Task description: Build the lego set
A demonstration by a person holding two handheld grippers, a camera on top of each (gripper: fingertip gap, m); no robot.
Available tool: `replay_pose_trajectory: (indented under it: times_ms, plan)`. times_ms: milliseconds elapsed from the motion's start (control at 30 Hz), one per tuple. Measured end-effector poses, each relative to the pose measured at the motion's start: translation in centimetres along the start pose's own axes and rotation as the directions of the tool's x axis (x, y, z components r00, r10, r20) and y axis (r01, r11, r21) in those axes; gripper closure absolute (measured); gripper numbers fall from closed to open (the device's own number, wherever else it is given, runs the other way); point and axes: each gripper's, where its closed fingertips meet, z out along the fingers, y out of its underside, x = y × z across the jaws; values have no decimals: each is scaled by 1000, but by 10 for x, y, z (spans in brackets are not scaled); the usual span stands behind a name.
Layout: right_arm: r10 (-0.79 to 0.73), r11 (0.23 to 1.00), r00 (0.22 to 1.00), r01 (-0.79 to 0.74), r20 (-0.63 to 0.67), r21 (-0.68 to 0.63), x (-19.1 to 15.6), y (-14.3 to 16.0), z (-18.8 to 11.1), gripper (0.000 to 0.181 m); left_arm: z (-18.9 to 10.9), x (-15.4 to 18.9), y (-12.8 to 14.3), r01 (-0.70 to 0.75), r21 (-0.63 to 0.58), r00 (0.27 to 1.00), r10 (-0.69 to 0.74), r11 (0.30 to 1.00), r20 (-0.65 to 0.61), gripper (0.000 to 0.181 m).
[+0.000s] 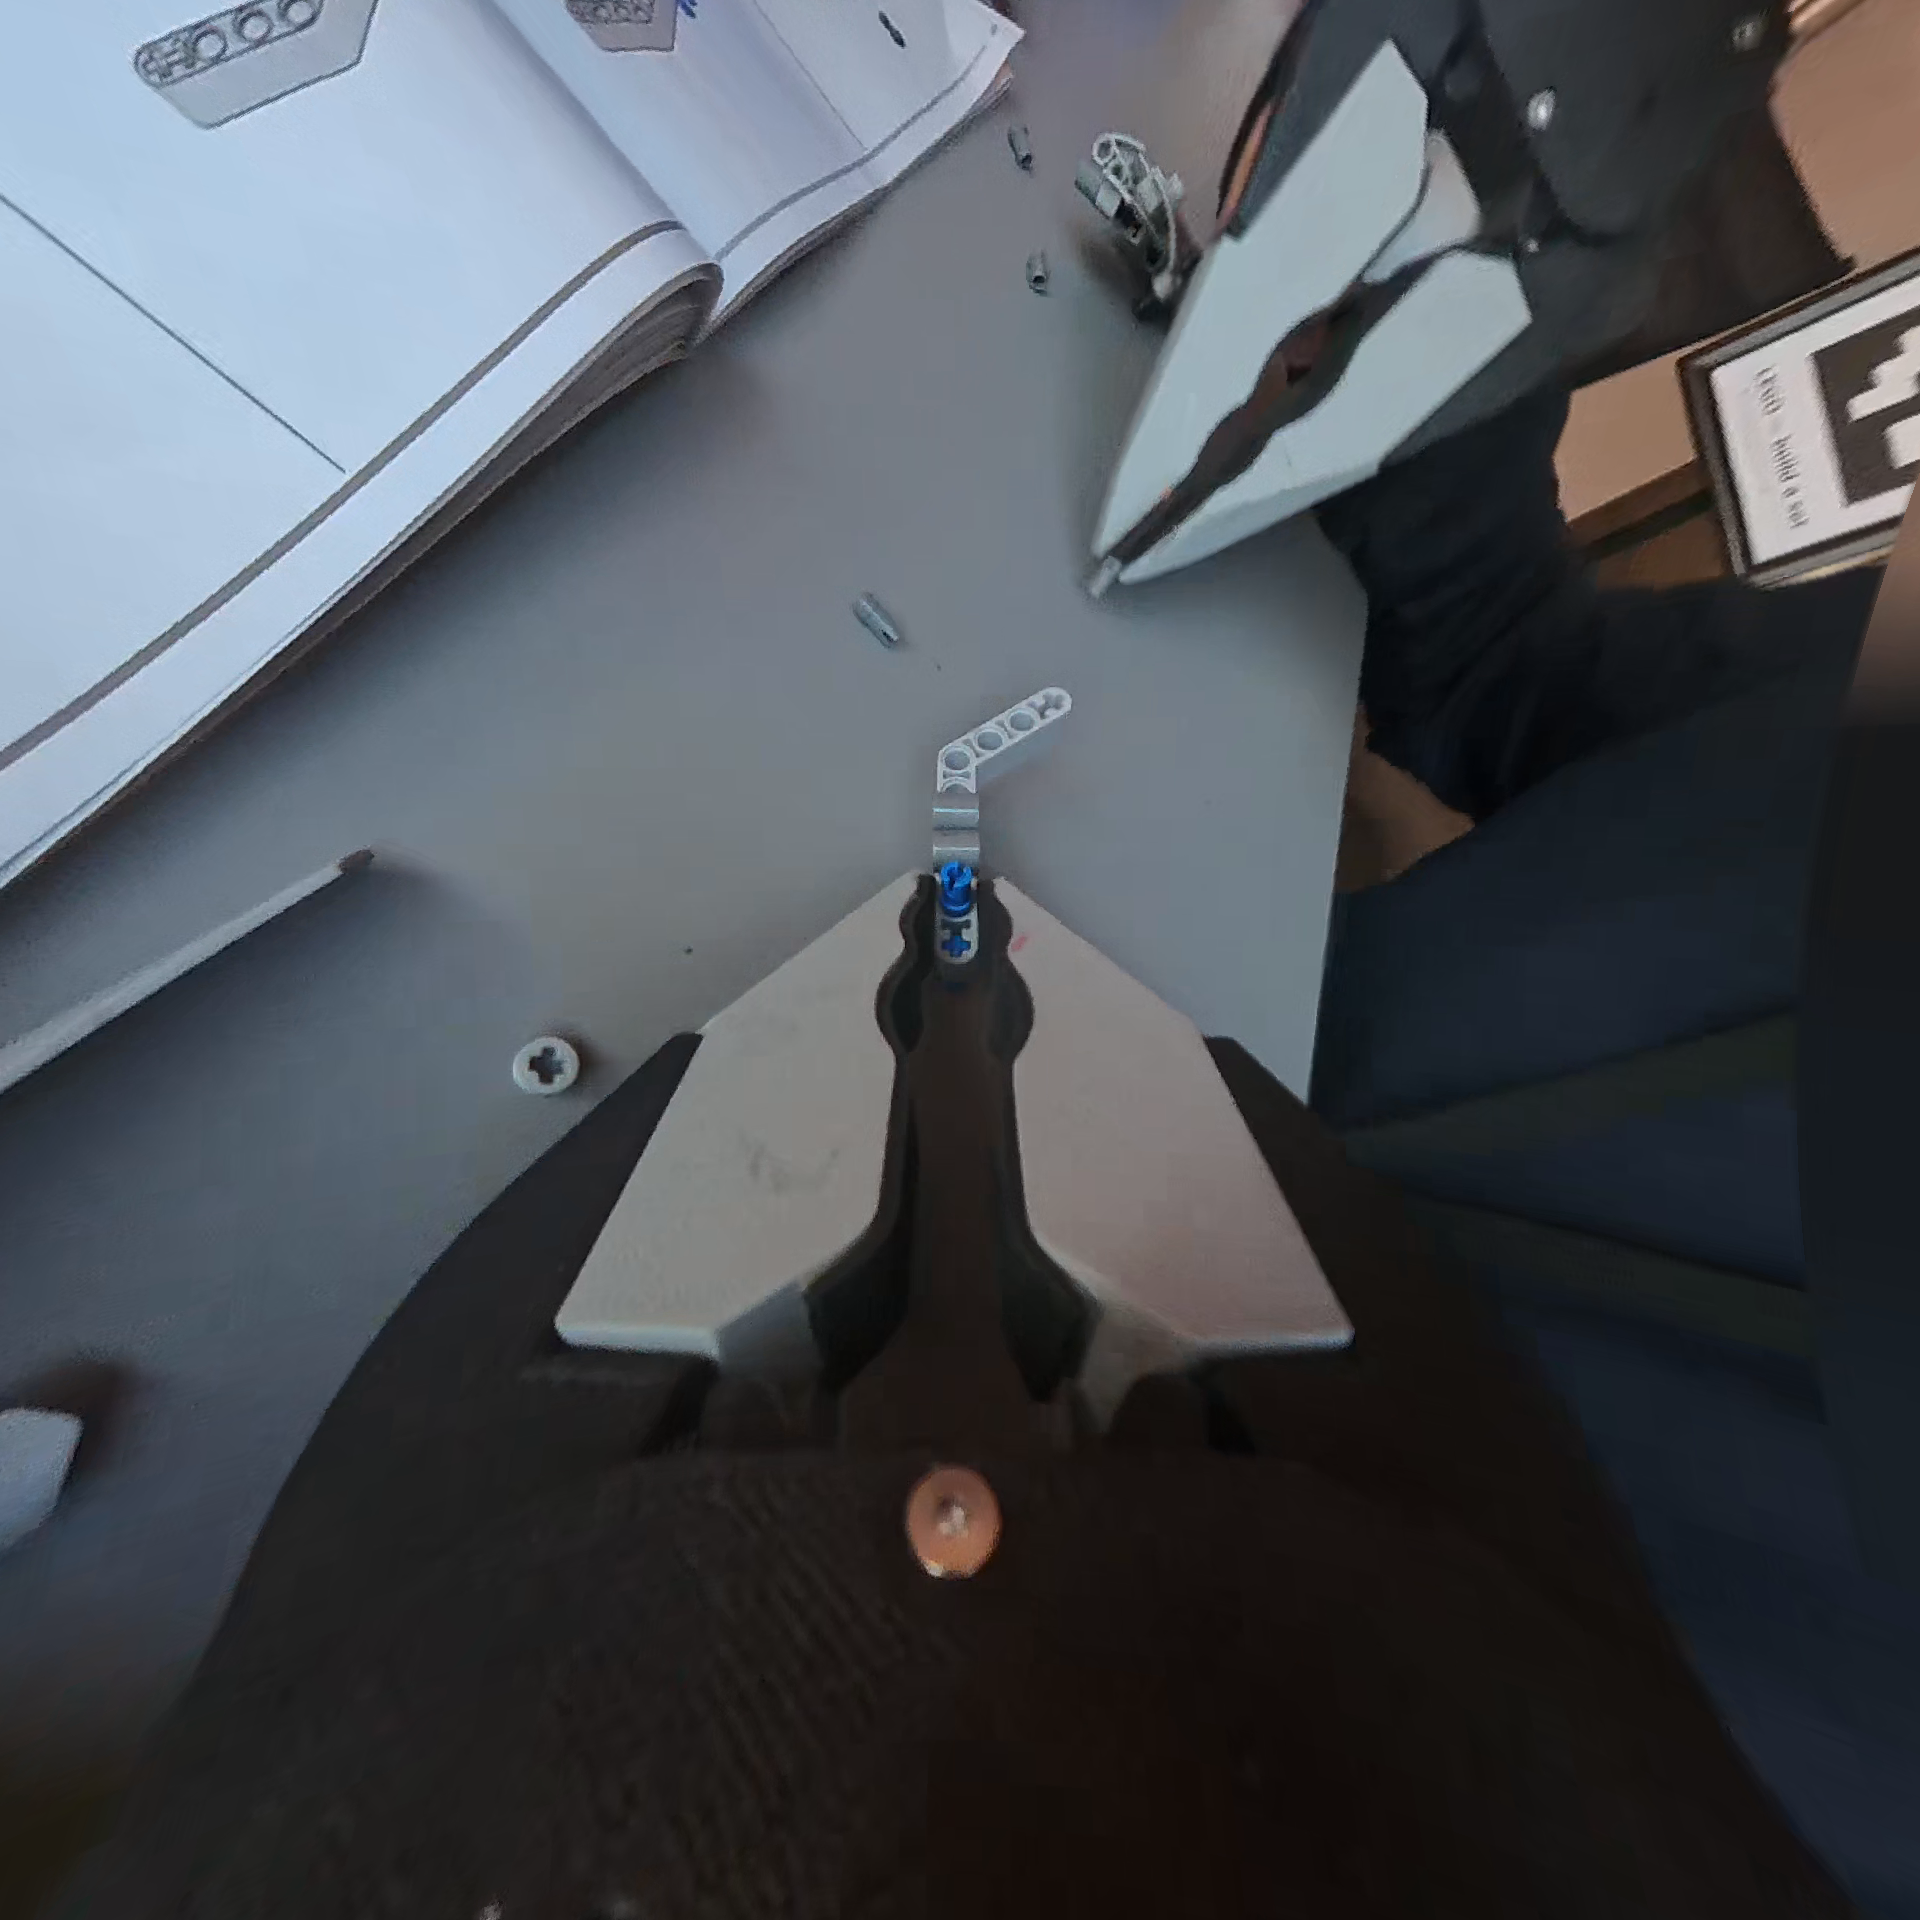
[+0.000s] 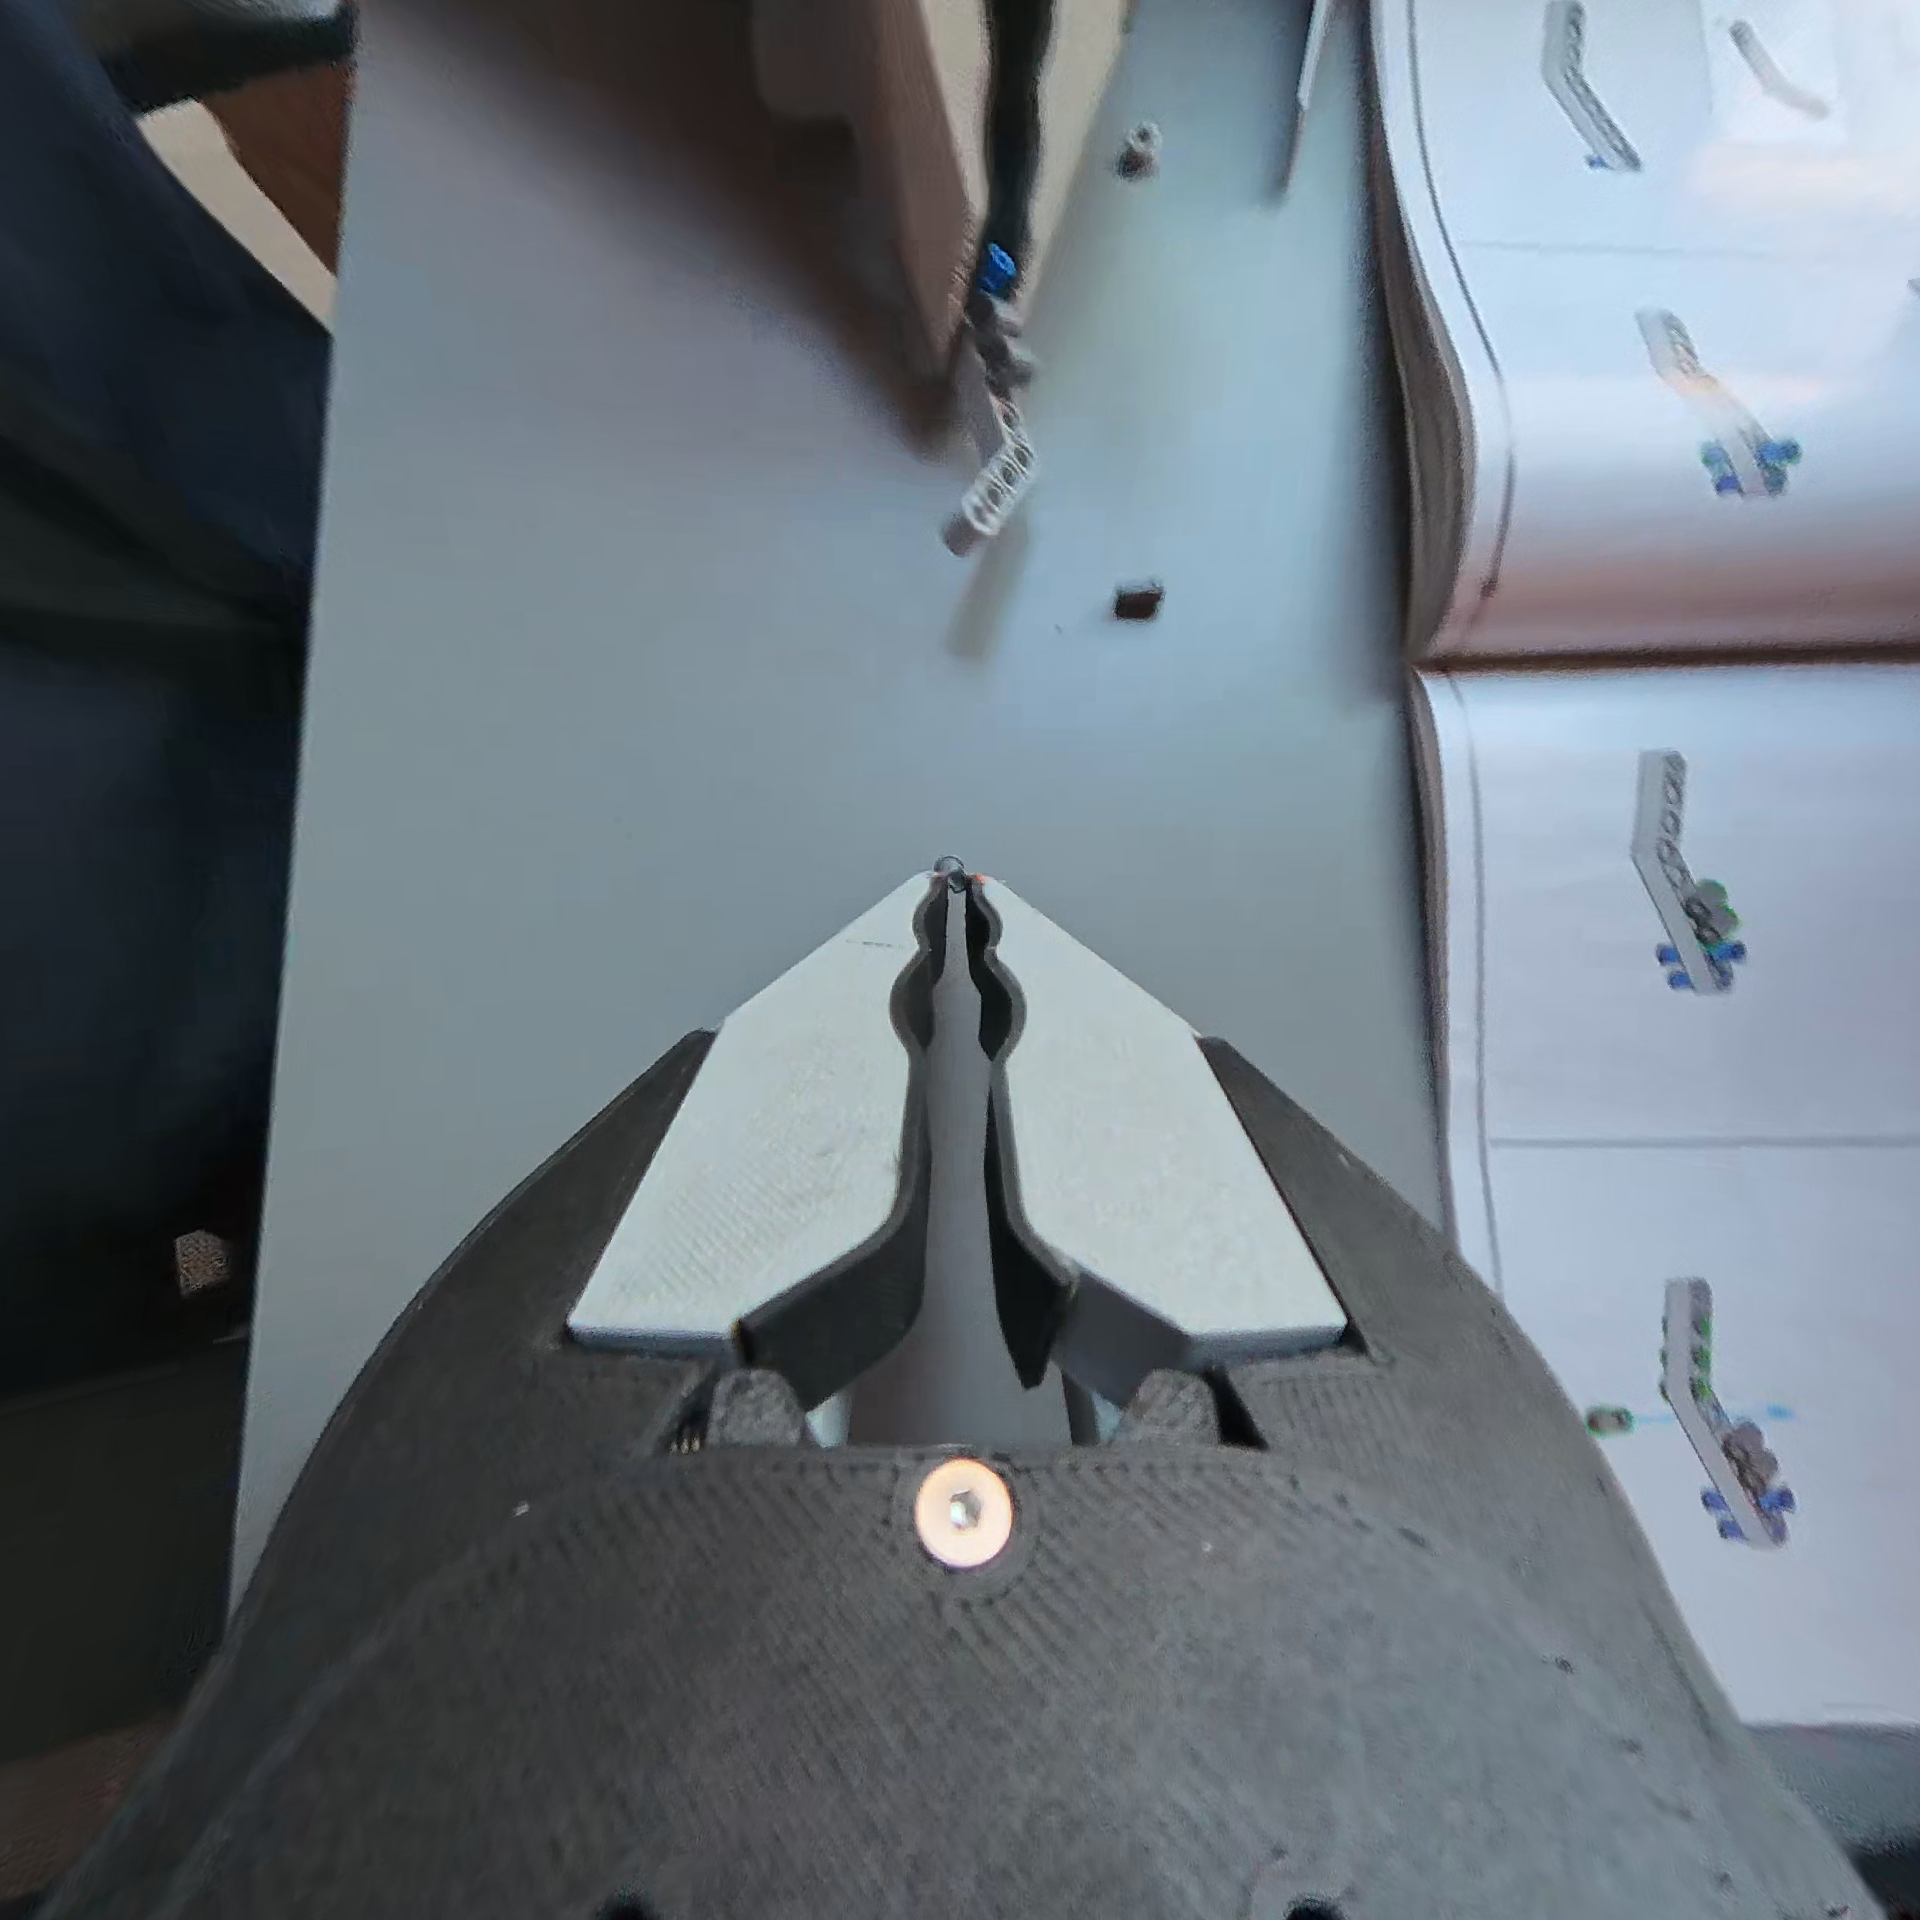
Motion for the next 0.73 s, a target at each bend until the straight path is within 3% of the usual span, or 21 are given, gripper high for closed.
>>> replay_pose_trajectory:
  times_ms: [33, 200, 333, 433, 567, 667, 733]
  plan:
    - [-12, 1000, 1000, 12, 8, 12, -4, -4, 1, 181, 0, 0, -1, 25, 0, 1000, -25, 1000, -16, 177]
    - [-61, 998, 998, 61, 8, 20, -14, -13, 9, 181, -2, 5, -3, 113, 14, 990, -112, 993, -85, 164]
    - [-57, 998, 998, 57, -4, 21, -13, -15, 15, 181, -9, -2, -6, 84, 96, 996, -86, 992, 18, 157]
    - [-51, 998, 999, 51, -15, 38, -12, -19, 18, 181, -11, 6, -8, -1, 139, 998, -8, 990, 65, 134]
    - [-51, 998, 999, 51, -11, 41, -13, -21, 21, 181, -6, 7, -3, -165, 52, 967, 152, 985, 204, 138]
    - [-46, 998, 999, 47, -6, 29, -12, -18, 24, 181, 1, -1, 8, -235, -87, 935, 249, 968, 252, 170]
    - [-38, 999, 999, 38, 2, 18, -12, -16, 25, 181, 2, -2, 8, -231, -112, 937, 252, 967, 242, 177]
